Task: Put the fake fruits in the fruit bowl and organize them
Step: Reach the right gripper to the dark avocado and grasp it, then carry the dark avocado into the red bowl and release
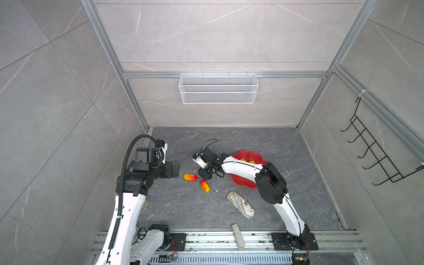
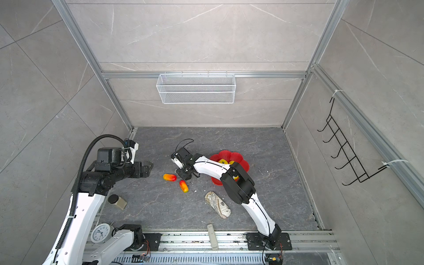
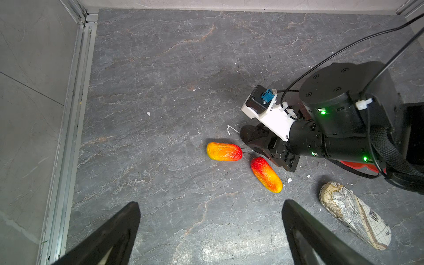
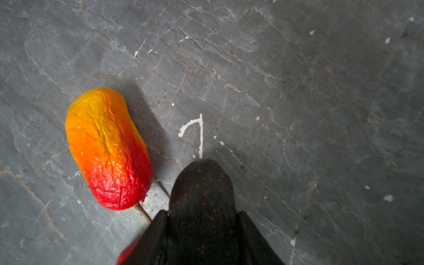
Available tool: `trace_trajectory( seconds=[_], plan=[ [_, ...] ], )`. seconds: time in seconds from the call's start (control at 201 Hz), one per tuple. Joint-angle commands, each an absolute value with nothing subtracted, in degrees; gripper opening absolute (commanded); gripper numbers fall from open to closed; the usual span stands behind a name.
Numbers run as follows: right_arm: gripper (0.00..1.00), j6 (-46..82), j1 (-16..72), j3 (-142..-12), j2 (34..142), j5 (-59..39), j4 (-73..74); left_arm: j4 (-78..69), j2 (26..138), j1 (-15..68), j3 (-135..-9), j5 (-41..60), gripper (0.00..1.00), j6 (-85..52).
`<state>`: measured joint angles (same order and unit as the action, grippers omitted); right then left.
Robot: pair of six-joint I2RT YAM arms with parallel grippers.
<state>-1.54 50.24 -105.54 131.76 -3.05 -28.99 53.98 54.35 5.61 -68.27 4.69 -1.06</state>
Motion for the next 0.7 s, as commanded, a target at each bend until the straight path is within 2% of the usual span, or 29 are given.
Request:
trace_trajectory(
  seconds=[0.0,0.134,0.274,0.423,0.533,0.692],
  plan=[
    [0.34,-0.79,50.39,-107.27,132.46,-1.89,-30.59,53.75,53.35,5.54,-68.32,4.97,1.0,-1.39],
    [0.19,-0.89,50.13,-106.45,130.36,-0.76,-31.0,53.66,53.17,5.54,-67.99,5.01,1.0,-1.35],
    [0.11,-1.08,48.47,-102.47,123.47,0.44,-30.49,53.07,53.17,5.54,-67.5,5.25,1.0,-1.46],
    [0.06,-0.93,44.77,-94.18,111.4,0.77,-28.88,52.39,53.17,5.54,-66.85,5.67,1.0,-1.53],
    [0.0,-0.95,42.07,-86.18,102.53,4.75,-28.26,51.37,53.28,5.56,-66.1,6.09,1.0,-1.67],
    [0.0,0.29,37.51,-74.94,92.39,7.06,-29.3,50.62,53.95,5.57,-66.22,6.96,1.0,-1.71]
  ],
)
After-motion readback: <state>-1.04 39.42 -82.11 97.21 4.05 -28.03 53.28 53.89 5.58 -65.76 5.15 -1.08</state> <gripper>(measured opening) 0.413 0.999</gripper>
